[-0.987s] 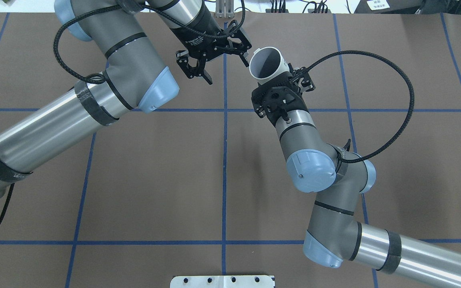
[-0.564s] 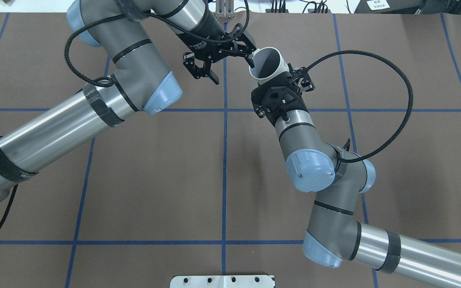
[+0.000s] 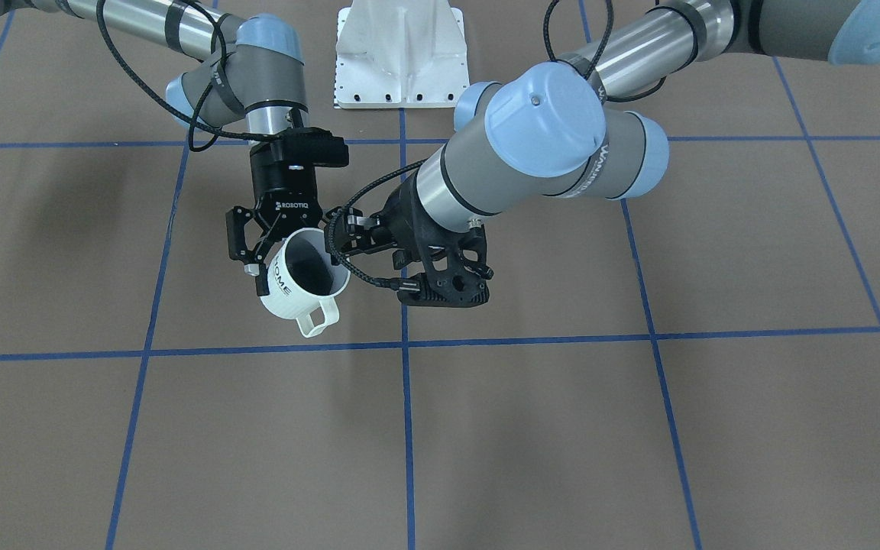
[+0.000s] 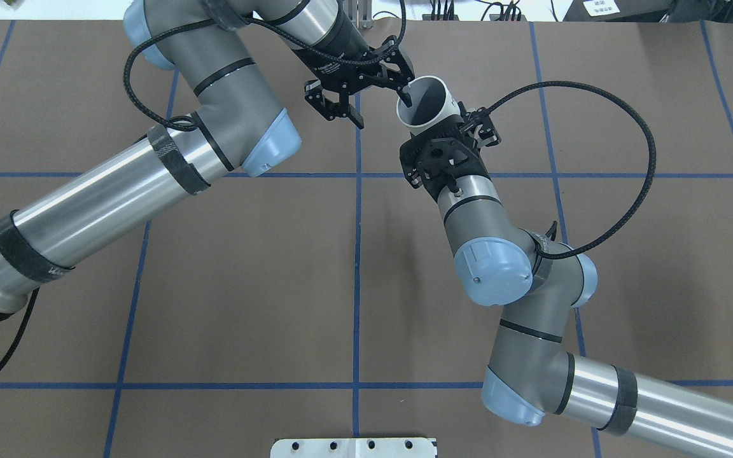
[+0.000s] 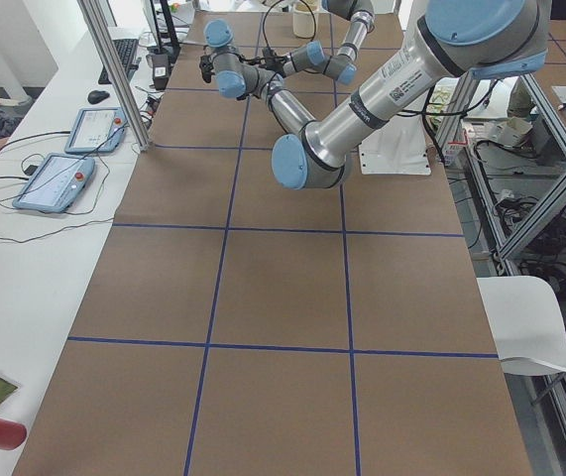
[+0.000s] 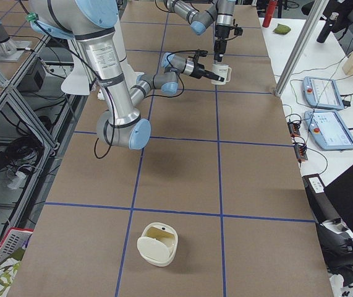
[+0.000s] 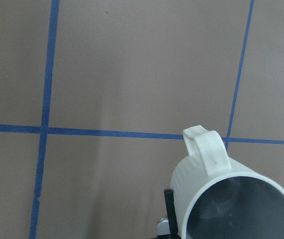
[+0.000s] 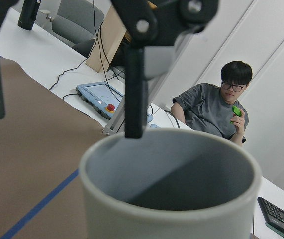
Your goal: Left arm hands cup to right arm to dump lemon
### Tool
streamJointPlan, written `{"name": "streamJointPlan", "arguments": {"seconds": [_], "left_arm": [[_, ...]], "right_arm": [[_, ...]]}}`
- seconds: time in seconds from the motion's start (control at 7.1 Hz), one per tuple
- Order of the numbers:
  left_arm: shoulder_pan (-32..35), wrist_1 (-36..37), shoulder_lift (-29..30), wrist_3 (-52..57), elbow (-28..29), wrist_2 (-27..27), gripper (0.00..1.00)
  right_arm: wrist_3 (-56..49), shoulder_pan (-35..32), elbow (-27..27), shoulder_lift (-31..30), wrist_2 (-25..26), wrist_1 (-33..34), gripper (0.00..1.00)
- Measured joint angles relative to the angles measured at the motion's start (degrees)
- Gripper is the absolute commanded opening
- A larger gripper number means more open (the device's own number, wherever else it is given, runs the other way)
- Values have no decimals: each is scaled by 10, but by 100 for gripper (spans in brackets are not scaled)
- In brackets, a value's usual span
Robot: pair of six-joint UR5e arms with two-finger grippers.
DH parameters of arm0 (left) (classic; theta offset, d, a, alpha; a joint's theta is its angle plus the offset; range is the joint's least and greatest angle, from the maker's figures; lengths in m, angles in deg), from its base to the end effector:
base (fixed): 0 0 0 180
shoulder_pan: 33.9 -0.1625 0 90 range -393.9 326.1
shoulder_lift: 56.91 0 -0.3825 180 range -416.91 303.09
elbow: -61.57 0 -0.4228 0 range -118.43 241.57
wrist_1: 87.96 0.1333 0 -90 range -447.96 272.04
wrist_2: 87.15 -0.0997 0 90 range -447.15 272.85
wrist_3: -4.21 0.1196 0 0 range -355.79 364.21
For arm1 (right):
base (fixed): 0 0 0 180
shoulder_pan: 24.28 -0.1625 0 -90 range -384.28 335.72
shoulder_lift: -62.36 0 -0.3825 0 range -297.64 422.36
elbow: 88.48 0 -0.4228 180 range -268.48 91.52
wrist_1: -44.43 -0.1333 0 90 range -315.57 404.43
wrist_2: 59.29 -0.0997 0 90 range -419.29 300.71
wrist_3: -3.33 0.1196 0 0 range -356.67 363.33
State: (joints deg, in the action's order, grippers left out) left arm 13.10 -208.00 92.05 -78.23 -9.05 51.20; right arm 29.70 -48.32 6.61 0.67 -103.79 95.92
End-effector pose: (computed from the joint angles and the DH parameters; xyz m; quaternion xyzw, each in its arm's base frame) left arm 0.4881 -0.5879 0.0246 -0.0601 0.6170 -0.0327 0.7840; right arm -0.5000 -0.4624 0.1978 0.6008 -0.1738 -0.0392 0.7793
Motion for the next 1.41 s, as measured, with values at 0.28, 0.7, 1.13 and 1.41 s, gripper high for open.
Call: {"name": "streamJointPlan", "arguments": {"seconds": [0.28, 0.7, 1.13, 1.41], "left_arm": [[-2, -13, 16, 0, 24, -2, 68], [-14, -21, 21, 0, 34, -9, 51], [-19, -21, 21, 1, 35, -10, 39], [-19, -21, 21, 1, 35, -11, 35]], "right_arm": [[0, 0, 0, 0, 0, 0, 35], [0, 1, 0, 0, 0, 0, 35], [0, 0, 0, 0, 0, 0, 35], [0, 1, 0, 0, -1, 0, 35]]}}
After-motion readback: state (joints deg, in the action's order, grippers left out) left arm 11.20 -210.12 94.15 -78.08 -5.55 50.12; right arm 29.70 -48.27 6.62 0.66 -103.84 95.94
